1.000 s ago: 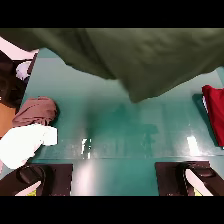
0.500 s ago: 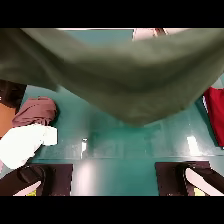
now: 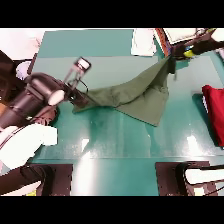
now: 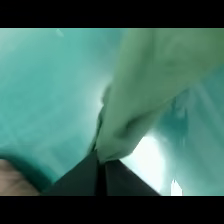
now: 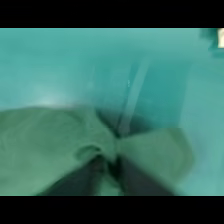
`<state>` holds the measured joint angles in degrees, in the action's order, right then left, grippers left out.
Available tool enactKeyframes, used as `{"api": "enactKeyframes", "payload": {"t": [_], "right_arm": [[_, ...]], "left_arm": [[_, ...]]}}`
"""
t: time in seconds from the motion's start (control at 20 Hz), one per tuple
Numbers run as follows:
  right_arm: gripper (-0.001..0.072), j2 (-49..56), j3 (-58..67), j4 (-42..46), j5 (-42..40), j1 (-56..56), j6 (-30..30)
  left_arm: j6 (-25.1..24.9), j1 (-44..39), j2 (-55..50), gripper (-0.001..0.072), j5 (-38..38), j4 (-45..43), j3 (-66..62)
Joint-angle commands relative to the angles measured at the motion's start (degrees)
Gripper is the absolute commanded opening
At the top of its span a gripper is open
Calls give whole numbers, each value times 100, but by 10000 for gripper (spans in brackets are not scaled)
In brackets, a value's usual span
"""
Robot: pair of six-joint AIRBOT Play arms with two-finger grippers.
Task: Fold the shirts.
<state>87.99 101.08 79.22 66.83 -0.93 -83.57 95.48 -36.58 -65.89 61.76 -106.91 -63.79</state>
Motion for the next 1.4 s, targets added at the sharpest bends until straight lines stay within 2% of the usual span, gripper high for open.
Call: {"api": "enactKeyframes", "payload": {"t": [0.0,0.15,0.3,0.45,0.5,0.6,0.8,1.05,1.1,1.2,1.25,1.3,1.35], "right_arm": [[534,645,590,-118,236,-46,-103],[534,317,544,-114,1082,168,-98],[533,-610,-1150,-118,1368,446,-260],[538,-1532,-3362,-129,955,540,-507],[586,-1738,-4024,-184,782,540,-597],[586,-1893,-4955,-581,468,496,-758],[573,-1886,-5657,-1075,-339,201,-905],[547,-1786,-5676,-1069,-625,-184,-1102],[505,-1716,-5676,-1071,-623,-240,-1106],[480,-1606,-5676,-1064,-623,-374,-1113],[421,-1567,-5676,-1058,-627,-433,-1110],[329,-1556,-5676,-1056,-669,-503,-1108],[188,-1569,-5670,-1036,-763,-586,-1102]], "left_arm": [[4,2,-297,27,-223,-142,483],[2,2,-282,28,-4,-310,483],[9,2,-282,27,83,-297,483],[9,2,-284,28,-13,-173,483],[9,2,-284,27,-46,-116,483],[13,2,-284,27,-151,-37,483],[13,2,-282,27,-111,9,483],[13,2,-282,28,-105,118,483],[13,2,-282,27,-103,129,483],[13,2,-282,27,-37,131,483],[13,2,-282,27,7,131,483],[13,2,-280,28,52,131,483],[22,2,-275,27,87,131,483]]}}
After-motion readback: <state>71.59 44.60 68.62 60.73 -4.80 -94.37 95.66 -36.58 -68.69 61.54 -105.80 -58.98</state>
